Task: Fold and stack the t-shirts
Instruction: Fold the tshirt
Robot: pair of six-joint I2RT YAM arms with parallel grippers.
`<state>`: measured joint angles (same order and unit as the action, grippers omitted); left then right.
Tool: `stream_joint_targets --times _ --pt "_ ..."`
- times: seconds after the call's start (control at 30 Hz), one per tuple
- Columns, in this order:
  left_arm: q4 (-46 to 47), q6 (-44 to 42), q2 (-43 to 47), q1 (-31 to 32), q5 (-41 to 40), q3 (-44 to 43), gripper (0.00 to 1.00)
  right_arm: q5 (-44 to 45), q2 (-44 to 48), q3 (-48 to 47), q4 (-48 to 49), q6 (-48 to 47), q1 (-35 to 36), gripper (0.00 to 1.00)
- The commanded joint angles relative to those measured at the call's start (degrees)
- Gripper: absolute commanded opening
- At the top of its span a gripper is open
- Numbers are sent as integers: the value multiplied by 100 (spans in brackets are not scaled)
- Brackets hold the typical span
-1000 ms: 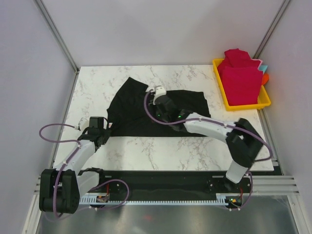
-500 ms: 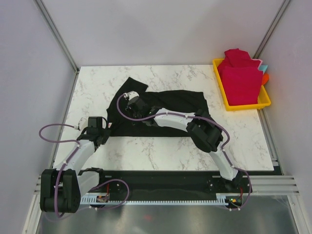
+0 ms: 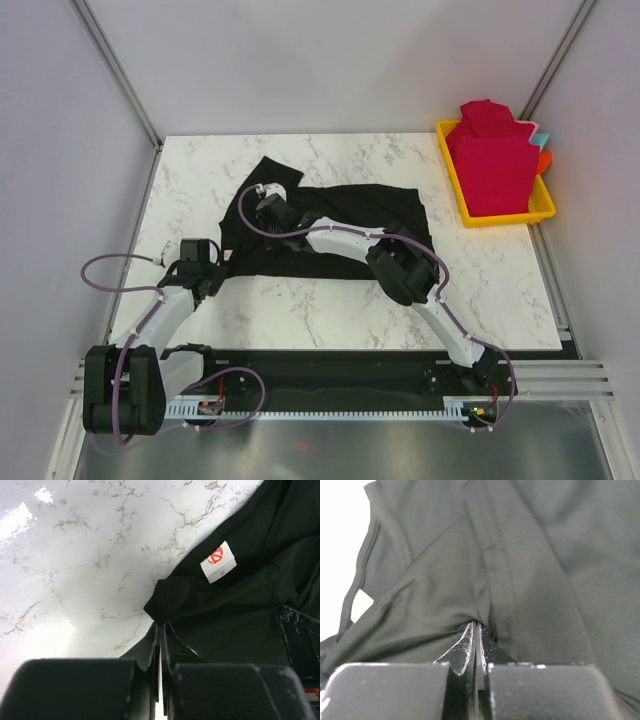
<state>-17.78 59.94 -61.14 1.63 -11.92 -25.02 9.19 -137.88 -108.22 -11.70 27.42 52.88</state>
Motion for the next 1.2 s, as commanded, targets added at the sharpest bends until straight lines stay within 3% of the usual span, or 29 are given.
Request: stream_joint_targets --times 0.0,0.43,0.57,0.6,0.67,0.8,1.0,1.17 --pt "108 -132 -20 -75 15 14 2 487 -160 -260 -165 422 -278 0" --pt "134 -176 -73 -330 32 -30 2 294 -274 -612 89 282 -832 1" --pt "135 -193 -143 -365 76 -65 2 504 -257 -770 89 211 -911 12" --pt "135 -202 -152 -391 85 -65 2 531 -265 -796 81 202 -937 24" --pt "134 -211 -143 -409 94 -65 2 531 -274 -937 46 71 -982 36" --pt "126 -237 -82 -427 59 -74 2 470 -90 -1008 -86 -324 -964 54" --pt "73 -246 59 -462 -91 -118 2 548 937 -16 -25 -703 -920 59" --pt "-137 -246 339 -479 -179 -144 2 865 2367 1907 133 -299 -1052 59"
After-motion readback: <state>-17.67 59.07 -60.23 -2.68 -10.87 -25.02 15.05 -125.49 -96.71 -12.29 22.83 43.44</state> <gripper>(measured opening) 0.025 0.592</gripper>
